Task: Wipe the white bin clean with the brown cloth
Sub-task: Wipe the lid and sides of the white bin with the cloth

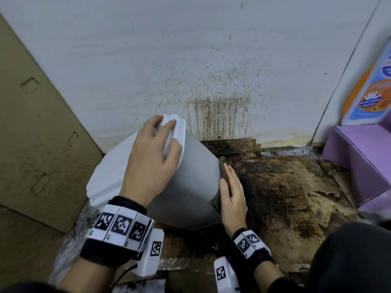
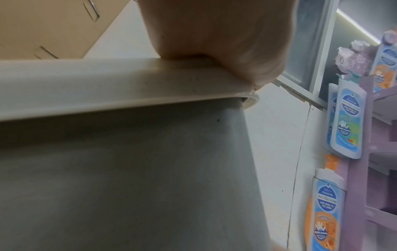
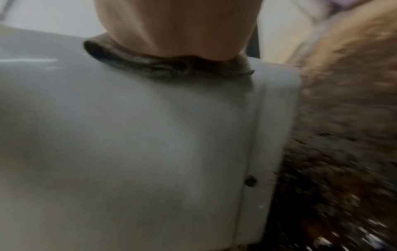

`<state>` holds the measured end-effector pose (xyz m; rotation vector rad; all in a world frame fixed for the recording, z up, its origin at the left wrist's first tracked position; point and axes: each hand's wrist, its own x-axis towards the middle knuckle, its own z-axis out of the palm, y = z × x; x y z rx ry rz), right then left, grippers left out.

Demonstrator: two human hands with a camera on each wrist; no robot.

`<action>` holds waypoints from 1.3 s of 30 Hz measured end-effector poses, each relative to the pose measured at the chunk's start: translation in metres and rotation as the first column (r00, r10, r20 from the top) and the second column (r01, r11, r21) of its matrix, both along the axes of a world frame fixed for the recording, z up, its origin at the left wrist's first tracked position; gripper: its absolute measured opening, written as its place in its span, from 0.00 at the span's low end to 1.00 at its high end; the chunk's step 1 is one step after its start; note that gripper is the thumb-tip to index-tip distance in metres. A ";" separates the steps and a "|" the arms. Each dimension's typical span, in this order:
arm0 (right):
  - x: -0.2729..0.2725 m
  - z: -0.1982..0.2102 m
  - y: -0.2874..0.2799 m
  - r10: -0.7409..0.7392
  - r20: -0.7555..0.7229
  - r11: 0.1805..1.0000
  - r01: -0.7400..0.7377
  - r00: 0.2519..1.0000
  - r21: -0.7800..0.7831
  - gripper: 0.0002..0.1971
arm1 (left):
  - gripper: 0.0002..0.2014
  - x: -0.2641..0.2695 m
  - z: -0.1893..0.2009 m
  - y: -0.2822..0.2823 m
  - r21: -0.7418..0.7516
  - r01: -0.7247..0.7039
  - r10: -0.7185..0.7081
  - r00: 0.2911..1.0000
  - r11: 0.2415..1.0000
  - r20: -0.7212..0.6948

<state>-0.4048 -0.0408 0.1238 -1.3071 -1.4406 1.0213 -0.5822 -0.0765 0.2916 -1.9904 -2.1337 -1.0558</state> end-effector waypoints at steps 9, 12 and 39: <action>-0.018 0.034 -0.006 -0.189 -0.114 0.979 0.178 0.975 -0.100 0.20 | 0.26 0.016 0.001 0.006 -0.036 -0.001 0.000 0.999 0.999 -0.040; -0.030 0.064 -0.011 -0.159 -0.222 0.987 0.148 0.962 -0.065 0.19 | 0.26 0.019 0.001 0.007 -0.034 0.005 -0.006 0.999 0.999 -0.044; 0.070 0.136 0.038 0.152 -0.199 0.975 -0.114 0.968 0.190 0.21 | 0.30 -0.015 -0.008 0.003 -0.096 0.021 -0.002 0.981 0.995 0.194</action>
